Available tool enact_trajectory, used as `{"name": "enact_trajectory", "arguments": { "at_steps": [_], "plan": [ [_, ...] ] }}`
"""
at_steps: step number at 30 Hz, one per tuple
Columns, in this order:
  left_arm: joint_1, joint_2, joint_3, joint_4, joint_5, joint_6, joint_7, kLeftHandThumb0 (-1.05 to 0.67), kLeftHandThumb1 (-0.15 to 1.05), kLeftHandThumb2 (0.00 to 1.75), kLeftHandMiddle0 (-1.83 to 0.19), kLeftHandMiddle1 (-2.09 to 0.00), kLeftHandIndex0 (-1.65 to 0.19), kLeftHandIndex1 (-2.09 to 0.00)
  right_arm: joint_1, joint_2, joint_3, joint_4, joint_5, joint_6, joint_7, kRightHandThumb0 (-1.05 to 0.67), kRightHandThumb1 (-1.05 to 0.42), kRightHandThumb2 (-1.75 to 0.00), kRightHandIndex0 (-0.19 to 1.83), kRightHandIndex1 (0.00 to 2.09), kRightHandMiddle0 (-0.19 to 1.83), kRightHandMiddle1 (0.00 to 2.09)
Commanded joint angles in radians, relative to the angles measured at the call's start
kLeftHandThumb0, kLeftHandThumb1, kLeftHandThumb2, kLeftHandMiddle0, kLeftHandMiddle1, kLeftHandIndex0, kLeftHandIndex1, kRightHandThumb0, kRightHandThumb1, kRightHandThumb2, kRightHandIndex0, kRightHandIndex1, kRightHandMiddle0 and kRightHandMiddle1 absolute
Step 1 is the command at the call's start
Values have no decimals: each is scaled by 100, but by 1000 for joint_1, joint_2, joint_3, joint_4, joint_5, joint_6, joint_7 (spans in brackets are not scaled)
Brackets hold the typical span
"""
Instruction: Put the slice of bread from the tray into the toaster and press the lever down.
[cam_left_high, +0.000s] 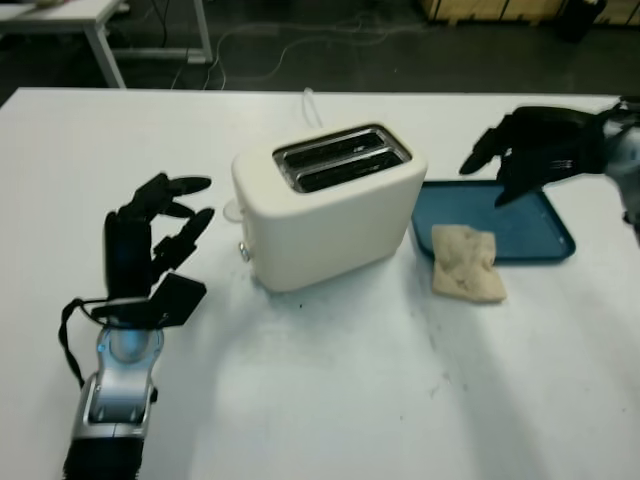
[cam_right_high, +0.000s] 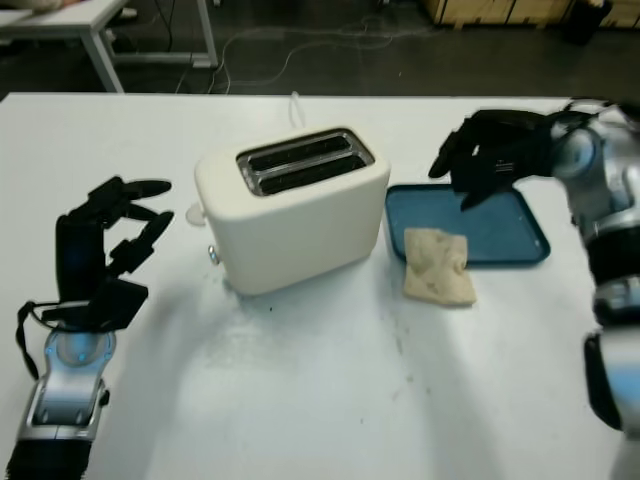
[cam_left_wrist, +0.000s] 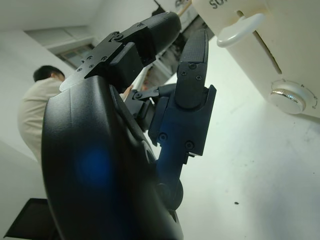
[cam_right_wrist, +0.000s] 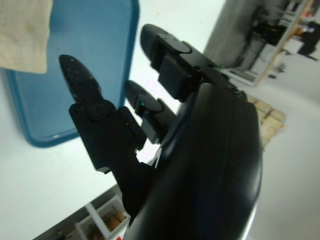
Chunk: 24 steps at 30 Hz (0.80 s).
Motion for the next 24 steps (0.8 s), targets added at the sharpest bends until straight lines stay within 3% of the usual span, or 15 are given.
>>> {"name": "enact_trajectory", "arguments": {
  "at_steps": [1,7,15,24],
  "plan": [
    [7,2,2,-7,8,-5,7,-47,92,15,-61,-129,-71,-61,-36,23,28,69,-22,-18,-27,-39,-59,-1,73,1,64,0],
    [8,0,4,-7,12,-4,16,-47,92,14,-61,-128,-72,-61,-80,62,89,201,-45,-59,-60,-43,-62,-1,55,0,57,0],
    [9,-1,2,-13,7,1,11,-44,92,15,-61,-129,-71,-61,-104,81,149,268,-77,-36,-19,-81,-66,-1,55,0,51,0],
    [10,1,3,-17,4,8,5,-44,92,15,-62,-130,-71,-61,-109,82,169,271,-83,-27,44,-90,-68,-1,64,5,58,3]
  ]
}}
